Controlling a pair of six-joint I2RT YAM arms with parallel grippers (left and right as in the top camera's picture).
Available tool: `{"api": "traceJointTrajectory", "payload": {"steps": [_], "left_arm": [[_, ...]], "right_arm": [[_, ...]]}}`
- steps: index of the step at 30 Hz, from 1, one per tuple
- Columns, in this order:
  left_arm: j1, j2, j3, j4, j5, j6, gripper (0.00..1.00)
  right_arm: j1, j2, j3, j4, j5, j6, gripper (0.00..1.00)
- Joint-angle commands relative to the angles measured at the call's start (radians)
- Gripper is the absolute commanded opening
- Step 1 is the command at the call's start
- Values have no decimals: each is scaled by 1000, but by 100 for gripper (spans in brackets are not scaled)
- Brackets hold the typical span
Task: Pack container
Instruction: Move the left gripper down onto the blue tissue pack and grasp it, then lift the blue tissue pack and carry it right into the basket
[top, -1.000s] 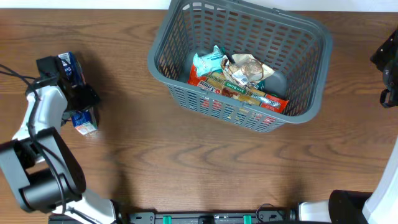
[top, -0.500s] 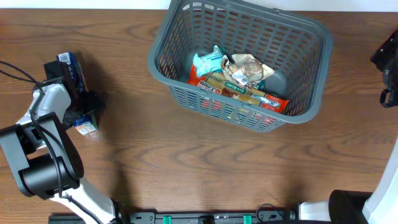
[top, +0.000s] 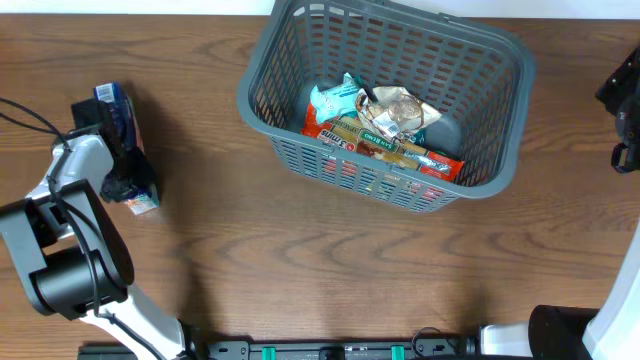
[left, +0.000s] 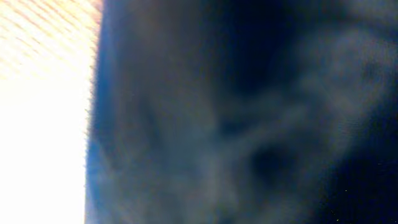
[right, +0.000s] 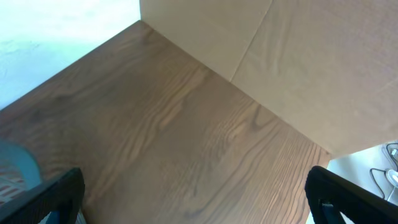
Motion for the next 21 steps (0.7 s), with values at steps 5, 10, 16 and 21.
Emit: {"api": "traceJointTrajectory", "payload": {"steps": [5, 10, 16, 21], "left_arm": [[-4, 13, -2, -12, 13, 8, 6], [-4, -40, 33, -53, 40, 36, 6], [-4, -167, 97, -79, 126, 39, 6], [-27, -310, 155, -84, 220, 59, 6]], "right_arm": [[-7, 2, 0, -2, 16, 19, 99], [-7, 2, 0, -2, 16, 19, 99], [-7, 2, 0, -2, 16, 19, 99], [-7, 2, 0, -2, 16, 19, 99]]}}
